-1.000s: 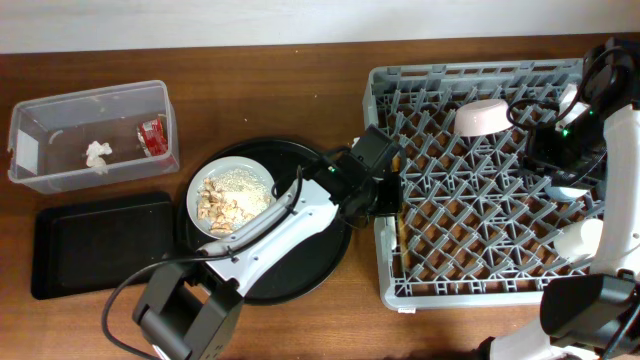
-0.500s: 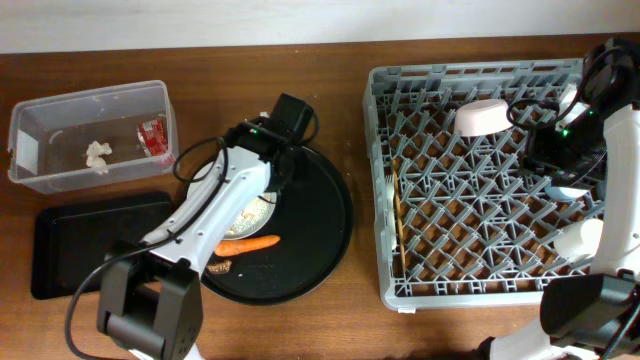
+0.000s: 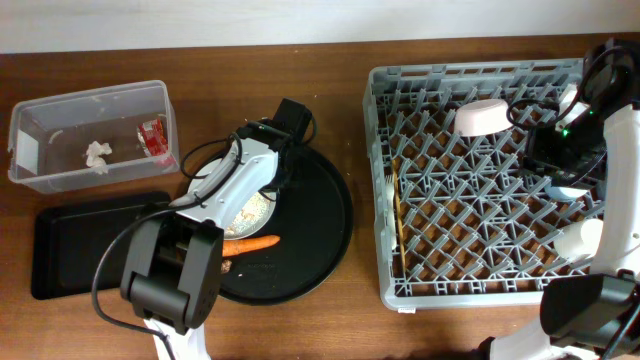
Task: Sort waste into correct bins and load items into the dishwasher rack
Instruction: 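Grip the rim of the white rice plate with the left gripper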
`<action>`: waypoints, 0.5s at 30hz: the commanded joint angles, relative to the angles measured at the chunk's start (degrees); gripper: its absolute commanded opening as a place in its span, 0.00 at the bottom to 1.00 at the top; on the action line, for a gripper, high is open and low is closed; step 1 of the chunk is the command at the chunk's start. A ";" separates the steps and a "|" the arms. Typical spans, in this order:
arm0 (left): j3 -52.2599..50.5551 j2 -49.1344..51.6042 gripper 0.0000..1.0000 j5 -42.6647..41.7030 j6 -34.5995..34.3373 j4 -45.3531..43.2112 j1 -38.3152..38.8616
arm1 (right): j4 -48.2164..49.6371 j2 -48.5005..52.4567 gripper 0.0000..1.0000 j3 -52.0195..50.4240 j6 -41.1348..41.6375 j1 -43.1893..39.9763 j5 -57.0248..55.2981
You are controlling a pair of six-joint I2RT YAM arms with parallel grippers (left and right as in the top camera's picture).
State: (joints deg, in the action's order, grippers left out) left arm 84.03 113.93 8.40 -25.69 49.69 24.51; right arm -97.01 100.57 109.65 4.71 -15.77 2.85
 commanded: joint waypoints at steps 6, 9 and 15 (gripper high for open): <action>0.44 4.42 0.28 -0.59 -0.79 -0.17 -0.31 | -0.33 0.17 0.58 0.00 0.00 0.00 0.37; 0.44 5.49 0.28 -0.55 -0.76 -0.85 -0.31 | -0.33 0.17 0.58 0.00 0.00 0.00 0.37; 0.39 9.68 0.28 -0.44 -0.74 -0.31 -0.31 | -0.33 0.17 0.58 0.00 0.00 0.00 0.37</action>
State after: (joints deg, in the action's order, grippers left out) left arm 84.29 120.05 8.86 -25.96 48.88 24.38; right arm -96.99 100.57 109.65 4.67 -15.77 2.85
